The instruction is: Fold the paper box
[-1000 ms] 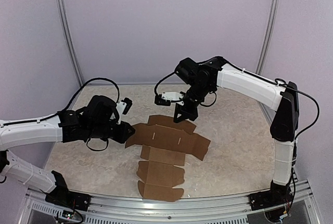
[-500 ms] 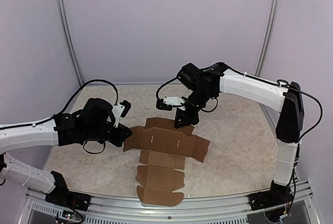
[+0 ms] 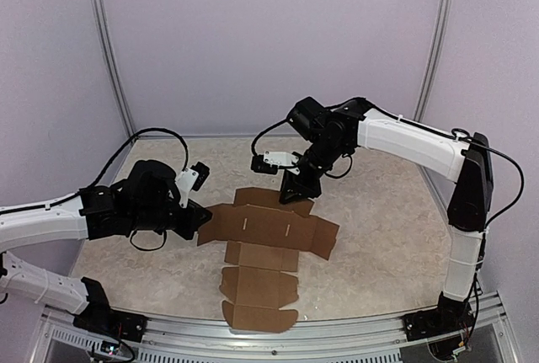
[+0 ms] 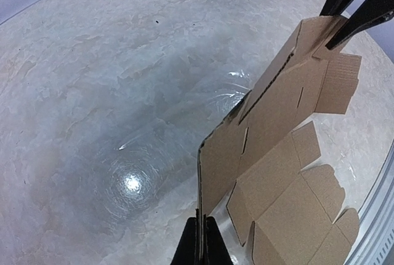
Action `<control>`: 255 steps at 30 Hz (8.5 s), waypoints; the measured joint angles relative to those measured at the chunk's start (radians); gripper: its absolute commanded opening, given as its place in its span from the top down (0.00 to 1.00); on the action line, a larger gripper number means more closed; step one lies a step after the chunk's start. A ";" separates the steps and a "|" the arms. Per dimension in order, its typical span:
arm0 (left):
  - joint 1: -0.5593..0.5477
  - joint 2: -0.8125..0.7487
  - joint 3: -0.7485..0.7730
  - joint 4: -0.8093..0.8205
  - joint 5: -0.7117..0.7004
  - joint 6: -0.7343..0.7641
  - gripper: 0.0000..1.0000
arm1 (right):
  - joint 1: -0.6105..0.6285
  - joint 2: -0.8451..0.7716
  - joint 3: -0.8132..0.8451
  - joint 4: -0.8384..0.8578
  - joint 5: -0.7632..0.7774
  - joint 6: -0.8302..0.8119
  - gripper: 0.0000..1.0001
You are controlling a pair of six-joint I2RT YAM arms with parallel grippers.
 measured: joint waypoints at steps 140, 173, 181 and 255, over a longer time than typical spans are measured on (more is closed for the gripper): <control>0.020 0.159 0.249 0.099 0.101 -0.397 0.98 | 0.209 -0.254 -0.251 0.384 0.473 0.378 1.00; 0.085 0.215 0.011 0.030 -0.173 -0.318 0.95 | 0.003 0.048 -0.068 0.195 0.022 0.342 1.00; 0.084 0.323 0.010 0.065 -0.169 -0.311 0.95 | 0.003 0.081 -0.067 0.196 0.028 0.360 1.00; -0.094 0.358 0.129 0.071 -0.089 -0.315 1.00 | 0.003 -0.019 -0.227 0.312 0.327 0.325 1.00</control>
